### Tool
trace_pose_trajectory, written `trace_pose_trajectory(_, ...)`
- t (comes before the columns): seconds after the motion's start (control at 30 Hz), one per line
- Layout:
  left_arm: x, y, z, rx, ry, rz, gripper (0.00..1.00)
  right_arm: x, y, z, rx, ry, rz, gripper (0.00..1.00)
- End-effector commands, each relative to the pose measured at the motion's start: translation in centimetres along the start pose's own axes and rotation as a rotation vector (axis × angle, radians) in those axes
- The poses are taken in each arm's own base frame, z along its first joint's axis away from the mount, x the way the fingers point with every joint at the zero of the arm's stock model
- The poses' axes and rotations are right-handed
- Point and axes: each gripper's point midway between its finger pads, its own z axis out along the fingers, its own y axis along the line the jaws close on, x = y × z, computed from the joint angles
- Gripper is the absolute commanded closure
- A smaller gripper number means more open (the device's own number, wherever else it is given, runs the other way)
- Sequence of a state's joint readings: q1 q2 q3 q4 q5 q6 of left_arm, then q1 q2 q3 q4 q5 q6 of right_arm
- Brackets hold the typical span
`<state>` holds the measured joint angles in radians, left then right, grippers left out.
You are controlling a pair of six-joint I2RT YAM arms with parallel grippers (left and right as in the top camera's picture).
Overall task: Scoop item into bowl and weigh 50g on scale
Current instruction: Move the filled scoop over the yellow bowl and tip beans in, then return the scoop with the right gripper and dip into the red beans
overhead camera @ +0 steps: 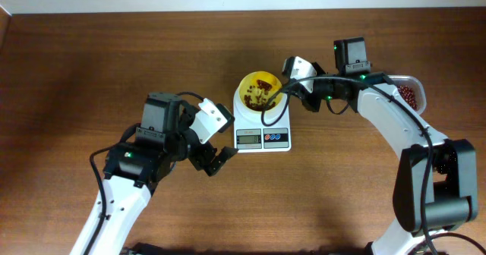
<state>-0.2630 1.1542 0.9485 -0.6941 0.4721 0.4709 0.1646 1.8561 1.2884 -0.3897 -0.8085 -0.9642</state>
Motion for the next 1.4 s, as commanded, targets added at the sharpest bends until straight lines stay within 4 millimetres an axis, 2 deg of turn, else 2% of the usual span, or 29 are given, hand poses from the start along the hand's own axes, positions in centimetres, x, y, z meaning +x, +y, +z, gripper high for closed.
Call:
trace_pose_trajectory(0.0,0.3,-0.2,0.2,0.018,0.000,-0.016,0.01,0.3,-0.2,0.3,0.009,0.016,-0.120,0.96)
trace_pose_trajectory(0.13,0.3,-0.2,0.2,0.018,0.000,-0.016,0.01,1.3,-1.2,0.3,0.056,0.084,-0.187,0.96)
trace_pose_trajectory(0.33,0.3,-0.2,0.2,0.018,0.000,-0.016,0.01,1.2,-1.4,0.2,0.066,0.084,-0.172,0.96)
trace_pose_trajectory(0.43,0.3,-0.2,0.2,0.018,0.000,-0.016,0.01,0.8,-1.3,0.1,0.068,0.065,-0.007,0.96)
trace_pose_trajectory(0.5,0.3,-0.2,0.2,0.018,0.000,-0.016,0.01,-0.4,-1.0,-0.4,0.064,0.025,0.121,0.96)
trace_pose_trajectory(0.63,0.3,-0.2,0.2,0.018,0.000,-0.016,0.01,-3.1,-1.3,-2.7,0.100,-0.040,0.476,0.96)
trace_pose_trajectory(0.77,0.3,-0.2,0.2,0.018,0.000,-0.016,0.01,-2.9,-3.2,-5.8,0.174,-0.092,0.797,0.96)
trace_pose_trajectory(0.87,0.3,-0.2,0.2,0.018,0.000,-0.016,0.01,-0.1,-5.9,-10.7,0.263,-0.163,1.095,0.96)
trace_pose_trajectory(1.03,0.3,-0.2,0.2,0.018,0.000,-0.017,0.01,4.3,-6.0,-16.4,0.309,-0.186,1.295,0.96)
trace_pose_trajectory(1.13,0.3,-0.2,0.2,0.018,0.000,-0.016,0.01,6.3,-5.3,-20.1,0.381,-0.166,1.307,0.96)
trace_pose_trajectory(1.2,0.3,-0.2,0.2,0.018,0.000,-0.017,0.01,8.4,-5.0,-22.7,0.502,-0.111,1.331,0.96)
trace_pose_trajectory(1.27,0.3,-0.2,0.2,0.018,0.000,-0.016,0.01,9.5,-4.6,-24.0,0.565,-0.066,1.323,0.96)
trace_pose_trajectory(1.37,0.3,-0.2,0.2,0.018,0.000,-0.017,0.01,13.2,-4.1,-25.7,0.739,0.121,1.333,0.96)
